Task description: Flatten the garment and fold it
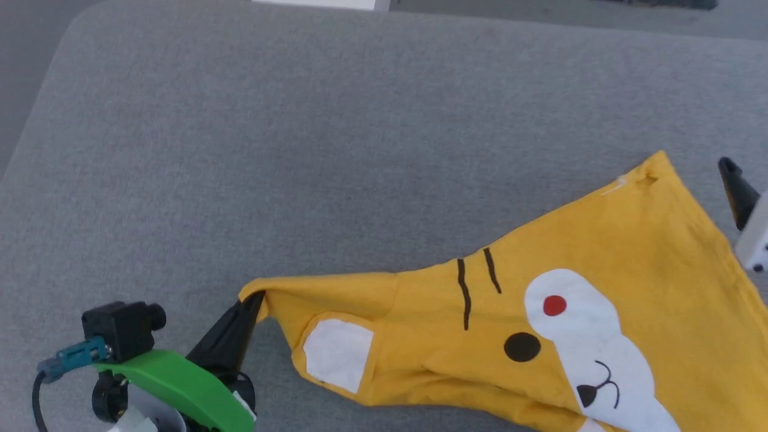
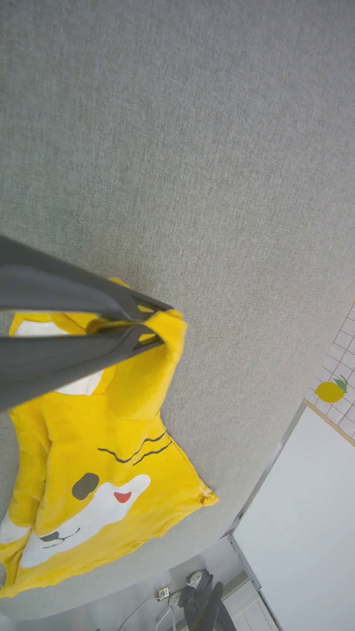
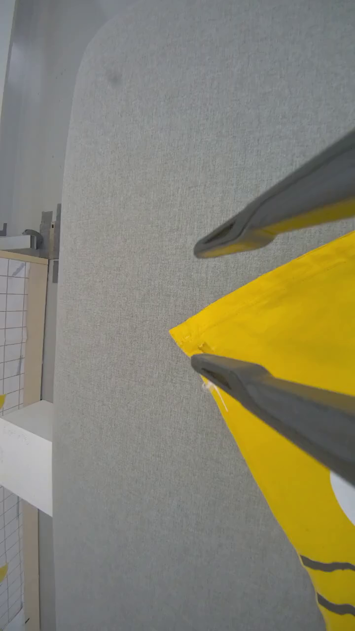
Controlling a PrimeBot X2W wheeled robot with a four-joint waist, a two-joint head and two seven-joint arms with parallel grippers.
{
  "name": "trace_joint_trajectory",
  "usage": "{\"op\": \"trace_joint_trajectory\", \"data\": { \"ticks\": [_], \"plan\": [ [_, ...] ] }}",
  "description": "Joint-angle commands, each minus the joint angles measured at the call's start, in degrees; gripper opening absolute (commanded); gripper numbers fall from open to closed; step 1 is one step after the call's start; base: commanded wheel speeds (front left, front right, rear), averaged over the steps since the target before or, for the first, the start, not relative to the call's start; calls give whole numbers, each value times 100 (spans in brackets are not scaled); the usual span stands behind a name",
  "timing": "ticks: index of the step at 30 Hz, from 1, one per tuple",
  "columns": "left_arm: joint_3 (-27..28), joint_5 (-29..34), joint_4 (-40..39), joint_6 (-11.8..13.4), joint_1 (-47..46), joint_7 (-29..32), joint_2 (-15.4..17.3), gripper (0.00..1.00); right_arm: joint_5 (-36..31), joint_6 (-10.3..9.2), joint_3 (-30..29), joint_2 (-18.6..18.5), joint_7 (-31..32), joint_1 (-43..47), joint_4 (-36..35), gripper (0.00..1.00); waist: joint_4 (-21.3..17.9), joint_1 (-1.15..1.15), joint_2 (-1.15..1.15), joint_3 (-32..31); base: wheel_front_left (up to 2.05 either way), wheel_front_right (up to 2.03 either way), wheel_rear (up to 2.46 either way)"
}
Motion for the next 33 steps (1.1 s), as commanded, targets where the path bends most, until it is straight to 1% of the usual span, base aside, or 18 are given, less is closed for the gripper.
{"op": "trace_joint_trajectory", "data": {
  "ticks": [1, 4, 9, 16, 17, 18, 19, 23, 29, 31, 33],
  "plan": [
    [-22, 28, 26, -50, -151, -51, -45, 0, -101, -8, 85, -9, 83, -199, 177, 100, 377, 0, 0, 475, 0, 0, 0],
    [-74, 23, 83, -103, -268, -75, -87, 0, -279, -8, 127, -2, 141, -507, 545, 100, 475, 0, 0, 631, 0, 0, 0],
    [-129, 22, 173, -161, -414, -117, -138, 0, -553, -8, 107, -125, 131, -761, 1067, 100, 595, 0, 0, 825, 0, 0, 0],
    [-127, 37, 209, -181, -476, -152, -129, 0, -659, -8, 26, -124, 139, -828, 1380, 100, 639, 0, 0, 1005, 0, 0, 0],
    [-125, 37, 209, -182, -480, -155, -127, 0, -663, -8, 12, -113, 168, -825, 1409, 56, 637, 0, 0, 1016, 0, 0, 0],
    [-121, 34, 210, -184, -484, -158, -124, 0, -675, -8, -2, -101, 216, -821, 1436, 11, 633, 0, 0, 1029, 0, 0, 0],
    [-117, 31, 212, -184, -488, -158, -121, 0, -683, -8, 4, -102, 262, -817, 1449, 0, 628, 0, 0, 1034, 0, 0, 0],
    [-76, 32, 245, -171, -525, -184, -112, 0, -692, -8, 24, -104, 302, -832, 1398, 0, 564, 0, 0, 993, 0, 0, 0],
    [31, 138, 383, -106, -682, -298, -102, 0, -516, -8, 135, -65, -12, -822, 1272, 0, 380, 0, 0, 677, 0, 0, 0],
    [121, 243, 442, -23, -836, -369, -94, 0, -442, -8, 160, -30, -173, -813, 1221, 0, 309, 0, 0, 509, 0, 0, 0],
    [254, 407, 502, 126, -1063, -487, -103, 0, -370, -8, 165, 24, -341, -822, 1170, 0, 234, 0, 0, 326, 0, 0, 0]
  ]
}}
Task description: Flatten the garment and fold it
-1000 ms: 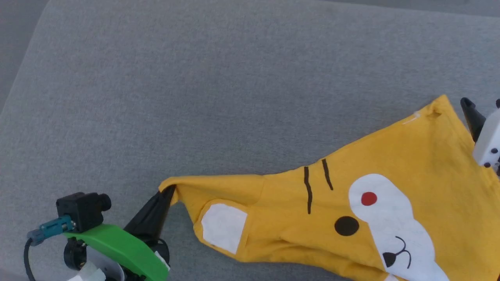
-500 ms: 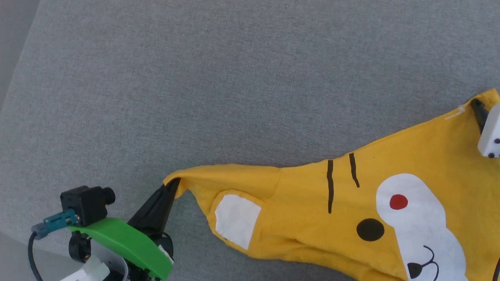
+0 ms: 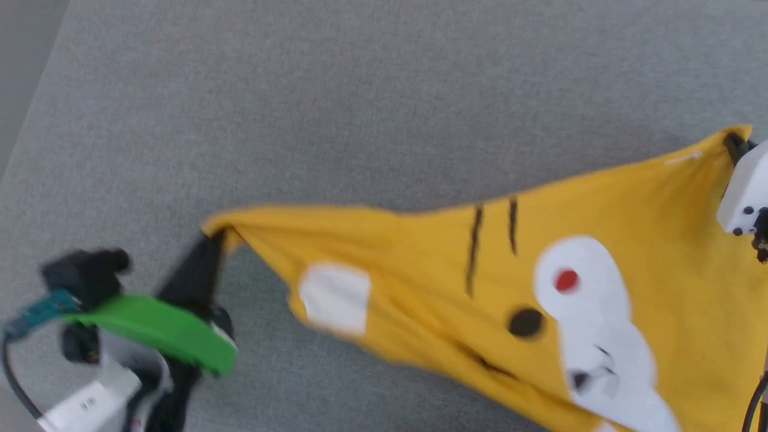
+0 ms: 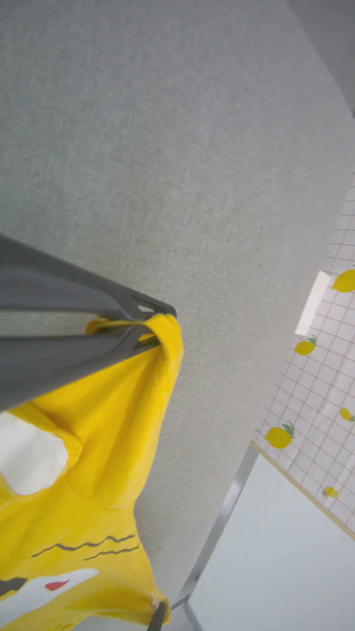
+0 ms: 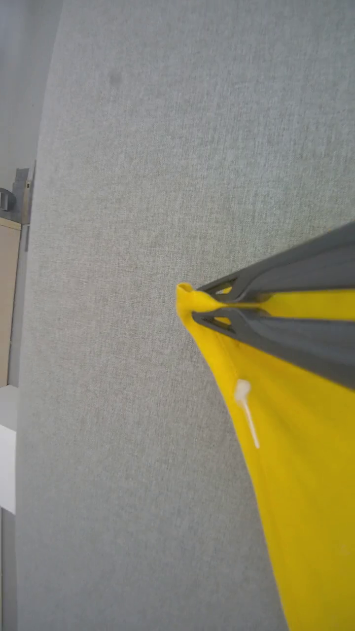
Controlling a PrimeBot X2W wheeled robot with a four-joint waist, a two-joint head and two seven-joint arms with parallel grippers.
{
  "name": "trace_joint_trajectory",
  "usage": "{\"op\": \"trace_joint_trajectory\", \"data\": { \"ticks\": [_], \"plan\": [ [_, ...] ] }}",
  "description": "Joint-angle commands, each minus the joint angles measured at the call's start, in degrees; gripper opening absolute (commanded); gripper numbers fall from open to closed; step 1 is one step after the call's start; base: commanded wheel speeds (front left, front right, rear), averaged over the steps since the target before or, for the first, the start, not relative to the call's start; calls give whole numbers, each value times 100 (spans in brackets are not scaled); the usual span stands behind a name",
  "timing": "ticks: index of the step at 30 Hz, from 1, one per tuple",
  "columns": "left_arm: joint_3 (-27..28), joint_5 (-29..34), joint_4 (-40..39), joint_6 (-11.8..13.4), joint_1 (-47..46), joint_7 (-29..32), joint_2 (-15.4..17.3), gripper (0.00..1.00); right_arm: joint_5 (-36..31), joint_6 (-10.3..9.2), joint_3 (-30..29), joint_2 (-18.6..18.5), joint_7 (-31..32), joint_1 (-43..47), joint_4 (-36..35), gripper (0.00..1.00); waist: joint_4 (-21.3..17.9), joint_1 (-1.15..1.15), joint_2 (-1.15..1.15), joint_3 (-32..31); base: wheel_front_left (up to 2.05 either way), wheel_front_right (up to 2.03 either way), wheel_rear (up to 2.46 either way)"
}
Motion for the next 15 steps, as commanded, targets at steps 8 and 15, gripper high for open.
{"op": "trace_joint_trajectory", "data": {
  "ticks": [8, 15],
  "plan": [
    [160, 610, 635, 281, -1712, -117, 95, 0, 142, -8, 223, 46, -829, -340, -93, 0, -436, 0, 0, -1171, 0, 0, 0],
    [-72, 880, 1702, 75, -3385, 110, 184, 0, 60, -8, 563, 13, -1459, -1132, 292, 0, -681, 0, 0, -1896, 0, 0, 0]
  ]
}}
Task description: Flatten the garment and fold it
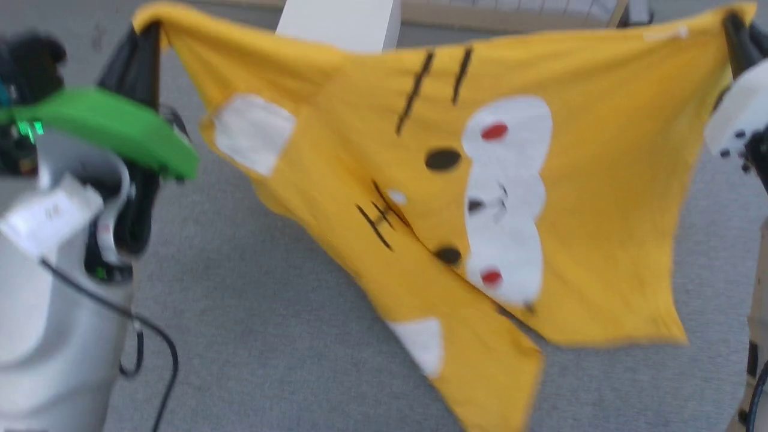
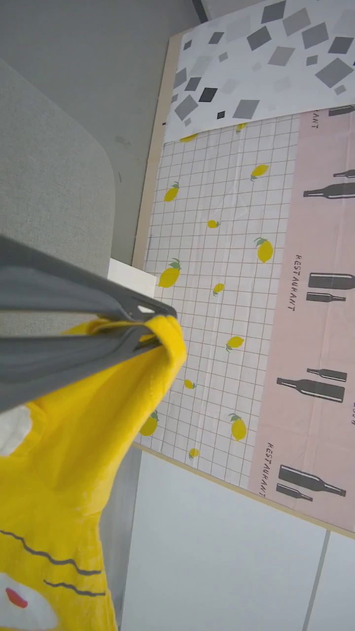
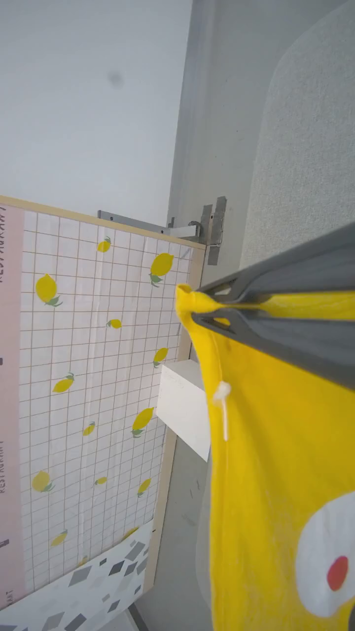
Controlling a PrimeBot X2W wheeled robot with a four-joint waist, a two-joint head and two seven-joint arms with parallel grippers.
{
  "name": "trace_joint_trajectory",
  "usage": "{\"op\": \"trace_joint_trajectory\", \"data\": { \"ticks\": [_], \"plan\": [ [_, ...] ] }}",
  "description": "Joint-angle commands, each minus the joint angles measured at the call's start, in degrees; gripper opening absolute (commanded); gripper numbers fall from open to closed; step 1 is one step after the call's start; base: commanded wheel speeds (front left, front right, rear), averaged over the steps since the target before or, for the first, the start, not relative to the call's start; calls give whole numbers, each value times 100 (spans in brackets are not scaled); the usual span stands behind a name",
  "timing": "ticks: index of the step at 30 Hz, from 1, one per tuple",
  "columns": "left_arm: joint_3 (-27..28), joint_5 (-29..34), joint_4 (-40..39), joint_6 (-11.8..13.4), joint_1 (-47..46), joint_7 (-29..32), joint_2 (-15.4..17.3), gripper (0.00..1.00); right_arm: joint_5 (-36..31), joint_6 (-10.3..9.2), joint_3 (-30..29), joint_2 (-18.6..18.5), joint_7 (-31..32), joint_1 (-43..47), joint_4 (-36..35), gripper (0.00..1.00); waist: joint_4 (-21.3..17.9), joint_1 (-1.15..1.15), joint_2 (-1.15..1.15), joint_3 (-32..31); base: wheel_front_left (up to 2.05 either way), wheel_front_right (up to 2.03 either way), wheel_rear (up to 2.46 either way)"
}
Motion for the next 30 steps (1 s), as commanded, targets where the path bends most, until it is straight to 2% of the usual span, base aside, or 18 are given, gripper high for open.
{"op": "trace_joint_trajectory", "data": {
  "ticks": [1, 8, 15, 25, 30],
  "plan": [
    [-18, 65, 188, -33, -332, -3, 12, 0, -35, -8, 59, -12, -109, -204, 112, 0, -324, 0, 0, -627, 0, 0, 0],
    [-354, 453, 1350, -212, -1695, -68, -78, 0, -123, -8, 369, 36, -436, -989, 830, 0, -521, 0, 0, -1146, 0, 0, 0],
    [-577, 662, 2006, -299, -2720, 195, -112, 0, -61, -8, 654, 110, -479, -1617, 1280, 0, -667, 0, 0, -1263, 0, 0, 0],
    [-639, 523, 2219, -200, -3613, 1186, -138, 0, 94, -8, 899, 233, 88, -2250, 1278, 0, -879, 0, 0, -758, 0, 0, 0],
    [-703, 649, 2269, -233, -4003, 1300, -18, 0, -65, -8, 921, 341, 253, -2605, 1403, 0, -1044, 0, 0, -170, 0, 0, 0]
  ]
}}
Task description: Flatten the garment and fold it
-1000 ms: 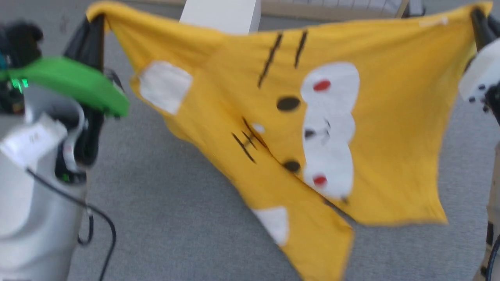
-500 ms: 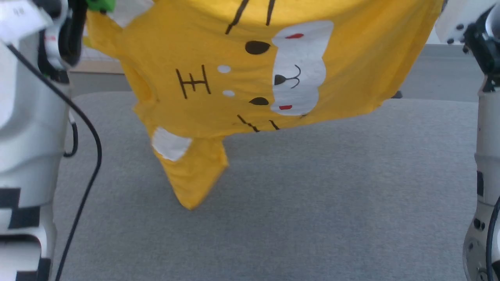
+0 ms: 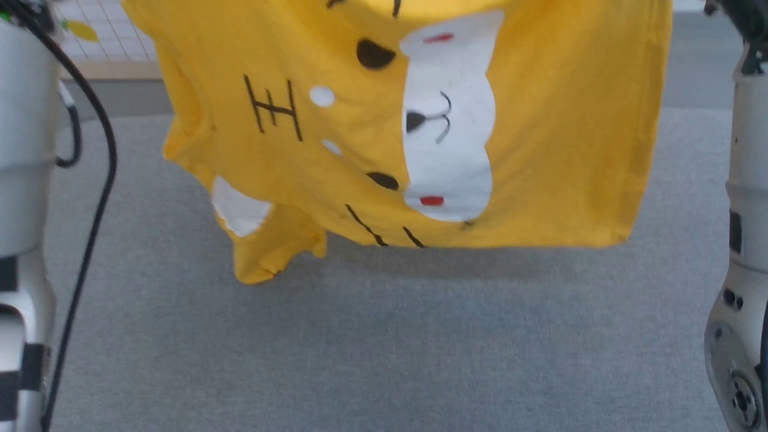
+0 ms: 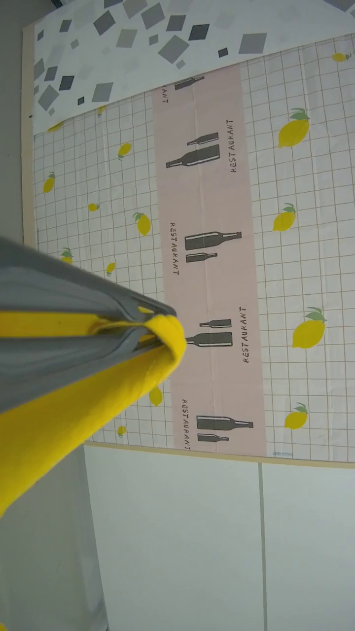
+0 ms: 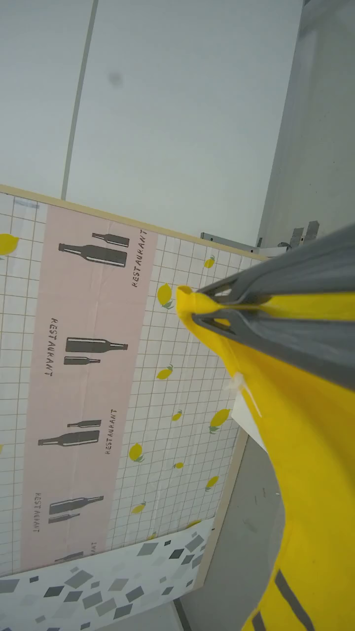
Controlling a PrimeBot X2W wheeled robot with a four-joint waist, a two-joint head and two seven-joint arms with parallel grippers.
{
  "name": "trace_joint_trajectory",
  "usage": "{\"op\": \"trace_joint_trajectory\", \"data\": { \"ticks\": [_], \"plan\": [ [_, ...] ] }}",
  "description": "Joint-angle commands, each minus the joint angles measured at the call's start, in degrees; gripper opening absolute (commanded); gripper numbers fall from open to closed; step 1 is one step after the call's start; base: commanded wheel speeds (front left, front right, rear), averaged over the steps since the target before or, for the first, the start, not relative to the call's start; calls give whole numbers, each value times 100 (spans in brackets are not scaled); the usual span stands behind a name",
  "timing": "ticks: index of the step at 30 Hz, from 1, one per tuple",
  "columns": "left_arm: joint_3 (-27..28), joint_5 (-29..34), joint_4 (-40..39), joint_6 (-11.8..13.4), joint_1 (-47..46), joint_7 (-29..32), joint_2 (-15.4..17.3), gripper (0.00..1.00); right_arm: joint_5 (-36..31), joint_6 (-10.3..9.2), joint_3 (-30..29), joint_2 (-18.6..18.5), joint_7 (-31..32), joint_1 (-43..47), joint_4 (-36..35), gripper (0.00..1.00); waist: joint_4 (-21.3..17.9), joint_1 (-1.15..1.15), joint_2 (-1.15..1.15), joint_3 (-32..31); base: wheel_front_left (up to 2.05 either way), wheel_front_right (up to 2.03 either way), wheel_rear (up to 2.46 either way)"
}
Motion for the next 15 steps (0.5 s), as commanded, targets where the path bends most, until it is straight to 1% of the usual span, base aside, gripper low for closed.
{"op": "trace_joint_trajectory", "data": {
  "ticks": [1, 6, 9, 12, 15],
  "plan": [
    [-20, 97, 29, -10, -247, -79, 42, 0, -77, -8, -5, 42, -11, -201, 68, 0, -210, 0, 0, 606, 0, 0, 0],
    [-62, 329, 131, -121, -940, -532, 48, 0, -348, -8, -37, 153, -189, -878, 320, 0, -338, 0, 0, 1456, 0, 0, 0],
    [-32, 492, 229, -73, -1411, -932, 5, 0, -583, -8, -109, 211, -475, -1376, 558, 0, -412, 0, 0, 1897, 0, 0, 0],
    [-51, 685, 386, -88, -1837, -1338, 24, 0, -818, -8, -179, 261, -804, -1771, 813, 0, -455, 0, 0, 2169, 0, 0, 0],
    [-50, 813, 617, -110, -2311, -1685, 13, 0, -1029, -8, -300, 287, -1106, -2182, 1066, 0, -413, 0, 0, 2456, 0, 0, 0]
  ]
}}
